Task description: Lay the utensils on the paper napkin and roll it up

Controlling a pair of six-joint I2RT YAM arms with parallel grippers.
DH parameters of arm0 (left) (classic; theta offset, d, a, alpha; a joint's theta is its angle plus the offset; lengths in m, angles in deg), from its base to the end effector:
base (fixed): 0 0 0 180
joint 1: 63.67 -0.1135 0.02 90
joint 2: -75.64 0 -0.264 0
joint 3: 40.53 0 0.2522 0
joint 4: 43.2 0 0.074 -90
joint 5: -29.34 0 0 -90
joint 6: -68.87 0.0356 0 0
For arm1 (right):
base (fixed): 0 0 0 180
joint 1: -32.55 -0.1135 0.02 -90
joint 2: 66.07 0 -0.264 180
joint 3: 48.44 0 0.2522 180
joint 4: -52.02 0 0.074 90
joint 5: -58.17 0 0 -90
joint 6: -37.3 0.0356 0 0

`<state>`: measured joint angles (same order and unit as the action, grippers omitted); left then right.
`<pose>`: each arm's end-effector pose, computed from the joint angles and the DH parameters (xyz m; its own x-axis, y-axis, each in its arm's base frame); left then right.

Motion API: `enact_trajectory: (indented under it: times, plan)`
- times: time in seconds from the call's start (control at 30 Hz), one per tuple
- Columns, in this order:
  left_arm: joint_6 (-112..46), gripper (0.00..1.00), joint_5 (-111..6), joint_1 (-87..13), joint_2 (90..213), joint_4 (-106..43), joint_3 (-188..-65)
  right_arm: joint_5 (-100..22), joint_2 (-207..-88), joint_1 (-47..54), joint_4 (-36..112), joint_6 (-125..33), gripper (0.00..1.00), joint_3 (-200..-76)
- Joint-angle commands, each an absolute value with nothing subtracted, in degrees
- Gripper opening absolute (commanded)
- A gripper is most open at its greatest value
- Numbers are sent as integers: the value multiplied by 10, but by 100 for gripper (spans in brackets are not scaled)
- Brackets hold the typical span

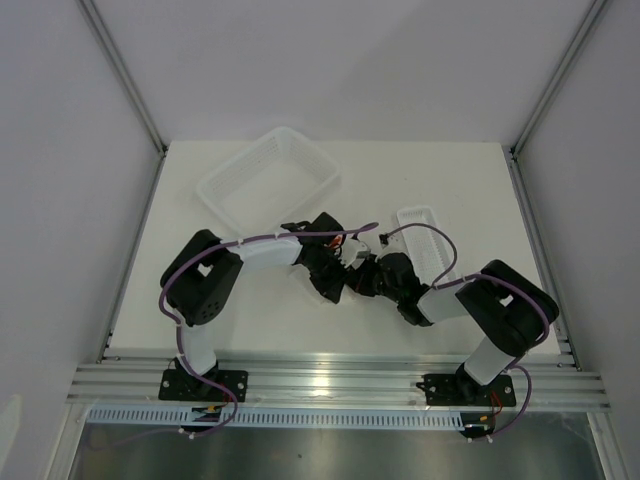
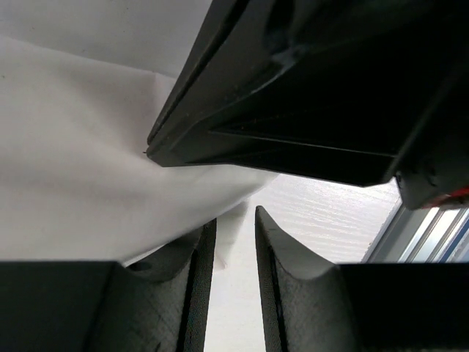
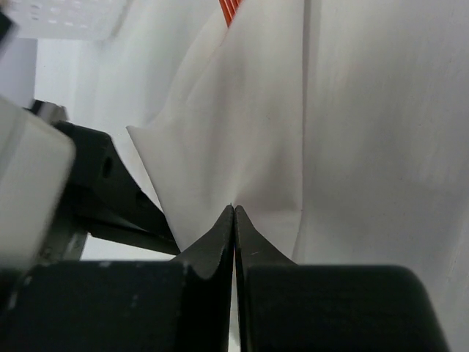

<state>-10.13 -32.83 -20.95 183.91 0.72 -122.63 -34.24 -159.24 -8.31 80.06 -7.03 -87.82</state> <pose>0.2569 -0.2599 0.1538 -0.5413 0.7295 -0.4180 0.8354 0.4102 -0.3659 0.2125 0.1858 0.1260 -0.7177 0.3242 -0.6163 -0.2417 0.7140 0.6571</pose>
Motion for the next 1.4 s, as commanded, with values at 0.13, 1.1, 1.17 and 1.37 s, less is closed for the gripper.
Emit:
enact_trajectory:
  times: [0.13, 1.1, 1.17, 1.37]
  plan:
    - [-92, 33, -323, -218, 1816, 6, -1228, -346, -1613, -99, 803, -73, 0, -897]
    - [-89, 39, -369, -264, 1718, 20, -1233, -292, -1619, -101, 734, -96, 0, -912]
    - [-96, 39, -390, -264, 1753, 22, -1252, -292, -1618, -101, 733, -95, 0, -913]
    - [-127, 41, -410, -285, 1780, -21, -1269, -297, -1620, -103, 738, -93, 0, -916]
